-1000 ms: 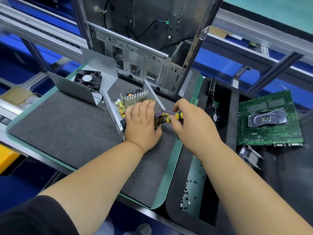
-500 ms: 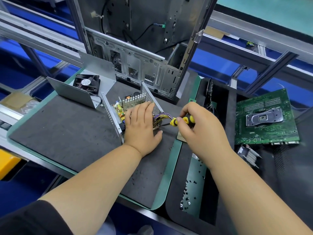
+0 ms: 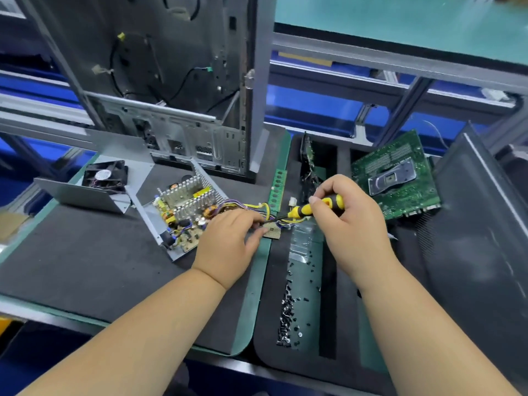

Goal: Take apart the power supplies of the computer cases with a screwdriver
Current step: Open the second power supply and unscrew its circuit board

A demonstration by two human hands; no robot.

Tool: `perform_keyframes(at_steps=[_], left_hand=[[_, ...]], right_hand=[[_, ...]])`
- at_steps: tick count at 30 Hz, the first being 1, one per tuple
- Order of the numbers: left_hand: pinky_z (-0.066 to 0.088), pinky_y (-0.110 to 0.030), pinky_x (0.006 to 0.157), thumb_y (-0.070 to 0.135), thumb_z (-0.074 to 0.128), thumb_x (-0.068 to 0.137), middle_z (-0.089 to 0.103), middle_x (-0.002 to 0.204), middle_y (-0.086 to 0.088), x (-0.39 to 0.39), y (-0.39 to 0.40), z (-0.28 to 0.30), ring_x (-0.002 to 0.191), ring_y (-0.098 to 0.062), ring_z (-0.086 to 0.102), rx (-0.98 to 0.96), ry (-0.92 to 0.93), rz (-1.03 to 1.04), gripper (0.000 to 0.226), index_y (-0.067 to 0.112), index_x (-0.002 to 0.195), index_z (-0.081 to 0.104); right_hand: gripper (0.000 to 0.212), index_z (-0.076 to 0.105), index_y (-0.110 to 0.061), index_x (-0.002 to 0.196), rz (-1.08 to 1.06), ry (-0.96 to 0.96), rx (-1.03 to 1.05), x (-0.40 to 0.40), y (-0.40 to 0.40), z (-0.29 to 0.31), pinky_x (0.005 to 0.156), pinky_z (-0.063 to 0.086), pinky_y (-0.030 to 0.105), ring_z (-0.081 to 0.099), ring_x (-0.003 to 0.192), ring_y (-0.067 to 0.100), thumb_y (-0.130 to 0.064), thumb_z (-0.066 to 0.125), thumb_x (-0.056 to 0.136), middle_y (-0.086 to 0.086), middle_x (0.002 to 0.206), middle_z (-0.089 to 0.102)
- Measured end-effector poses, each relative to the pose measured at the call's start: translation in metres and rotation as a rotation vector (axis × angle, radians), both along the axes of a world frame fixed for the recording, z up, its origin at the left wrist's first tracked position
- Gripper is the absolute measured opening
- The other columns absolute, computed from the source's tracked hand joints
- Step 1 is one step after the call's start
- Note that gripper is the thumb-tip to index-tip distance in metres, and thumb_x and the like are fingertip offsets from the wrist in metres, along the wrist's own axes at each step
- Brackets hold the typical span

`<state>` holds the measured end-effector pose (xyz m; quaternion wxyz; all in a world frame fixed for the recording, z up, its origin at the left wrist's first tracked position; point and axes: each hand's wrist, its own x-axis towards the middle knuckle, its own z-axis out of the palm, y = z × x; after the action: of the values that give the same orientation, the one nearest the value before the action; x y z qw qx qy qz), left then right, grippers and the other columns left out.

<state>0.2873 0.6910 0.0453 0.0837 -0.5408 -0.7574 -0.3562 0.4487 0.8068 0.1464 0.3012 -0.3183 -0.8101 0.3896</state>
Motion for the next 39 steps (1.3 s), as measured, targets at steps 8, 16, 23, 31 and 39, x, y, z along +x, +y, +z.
perform_keyframes(at_steps=[8, 16, 23, 31, 39], left_hand=[[0.044, -0.02, 0.071, 0.021, 0.069, 0.09, 0.063, 0.087, 0.008, 0.042, 0.024, -0.005, 0.081, -0.006, 0.055, -0.202, -0.439, -0.025, 0.004, 0.022, 0.089, 0.066], [0.047, -0.03, 0.089, 0.024, 0.07, 0.088, 0.059, 0.097, 0.015, 0.088, 0.033, -0.02, 0.097, -0.011, 0.057, -0.549, -0.354, -0.327, 0.022, 0.03, 0.109, 0.065], [0.047, -0.035, 0.093, 0.031, 0.069, 0.088, 0.065, 0.105, 0.006, 0.051, 0.026, 0.009, 0.104, -0.017, 0.059, -0.443, -0.19, -0.332, 0.023, 0.027, 0.11, 0.069], [0.047, -0.031, 0.082, 0.024, 0.067, 0.089, 0.061, 0.091, 0.012, -0.049, 0.002, 0.045, 0.092, -0.013, 0.059, -0.347, -0.196, -0.115, 0.01, 0.028, 0.098, 0.071], [0.047, -0.032, 0.086, 0.019, 0.069, 0.088, 0.058, 0.096, 0.012, -0.157, -0.047, 0.048, 0.093, -0.011, 0.057, -0.317, -0.254, 0.043, 0.014, 0.027, 0.1, 0.069]], right_hand=[[0.016, 0.053, -0.027, 0.079, -0.114, 0.006, -0.007, 0.036, 0.009, -0.006, 0.047, 0.034, 0.013, 0.037, 0.048, 0.006, -0.021, 0.06, 0.092, -0.016, 0.057, 0.048], [0.016, 0.051, -0.027, 0.08, -0.163, 0.018, 0.007, 0.051, 0.011, -0.01, 0.047, 0.033, 0.013, 0.037, 0.046, 0.007, -0.022, 0.059, 0.092, -0.023, 0.059, 0.05], [0.012, 0.053, -0.027, 0.081, -0.201, 0.078, 0.021, 0.04, 0.008, -0.004, 0.05, 0.032, 0.018, 0.04, 0.054, 0.006, -0.027, 0.06, 0.091, -0.01, 0.067, 0.053], [0.012, 0.054, -0.03, 0.085, -0.133, 0.147, 0.026, -0.021, -0.011, 0.016, 0.05, 0.035, 0.015, 0.044, 0.055, 0.006, -0.025, 0.062, 0.093, -0.009, 0.07, 0.054], [0.012, 0.055, -0.028, 0.084, -0.116, 0.102, -0.014, -0.09, -0.044, 0.012, 0.05, 0.033, 0.014, 0.04, 0.053, 0.006, -0.025, 0.062, 0.093, -0.009, 0.063, 0.049]])
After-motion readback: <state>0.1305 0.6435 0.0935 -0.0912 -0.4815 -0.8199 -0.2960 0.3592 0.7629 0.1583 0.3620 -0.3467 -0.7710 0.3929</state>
